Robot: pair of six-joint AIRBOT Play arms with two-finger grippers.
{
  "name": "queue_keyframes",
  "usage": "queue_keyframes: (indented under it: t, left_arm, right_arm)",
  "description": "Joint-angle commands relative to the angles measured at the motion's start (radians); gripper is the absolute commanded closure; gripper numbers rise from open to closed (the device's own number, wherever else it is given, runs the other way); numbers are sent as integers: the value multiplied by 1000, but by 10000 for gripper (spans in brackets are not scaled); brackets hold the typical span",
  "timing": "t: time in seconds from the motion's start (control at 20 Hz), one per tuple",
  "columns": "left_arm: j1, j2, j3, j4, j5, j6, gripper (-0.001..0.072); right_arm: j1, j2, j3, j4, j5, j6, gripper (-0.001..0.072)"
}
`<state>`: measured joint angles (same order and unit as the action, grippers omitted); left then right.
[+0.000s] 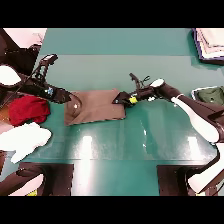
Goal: Fold the shirts.
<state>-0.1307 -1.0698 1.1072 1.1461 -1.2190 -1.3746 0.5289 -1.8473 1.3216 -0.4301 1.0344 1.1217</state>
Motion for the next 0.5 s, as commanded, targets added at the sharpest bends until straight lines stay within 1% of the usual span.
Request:
queue_keyframes:
  t: [0.0, 0.05, 0.15, 0.25, 0.35, 0.45]
  left_arm:
    - [0, 1, 1, -10, 14, 2, 684]
    - [0, 1, 1, -12, 12, 2, 684]
    - [0, 1, 1, -37, 4, 2, 684]
    - [0, 1, 1, -75, 4, 2, 684]
    - [-1, 1, 1, -113, 9, 2, 684]
    - [-1, 1, 1, -156, 25, 3, 685]
  right_arm:
    - [61, -13, 71, 35, -91, -16, 529]
    - [64, -13, 88, 36, -93, -44, 690]
    - [64, 0, 114, 35, -89, -52, 693]
    - [14, 77, 95, 34, -89, -49, 694]
    - [-96, 197, 33, 33, -87, -48, 694]
    - [-250, 321, -40, 33, -40, -45, 694]
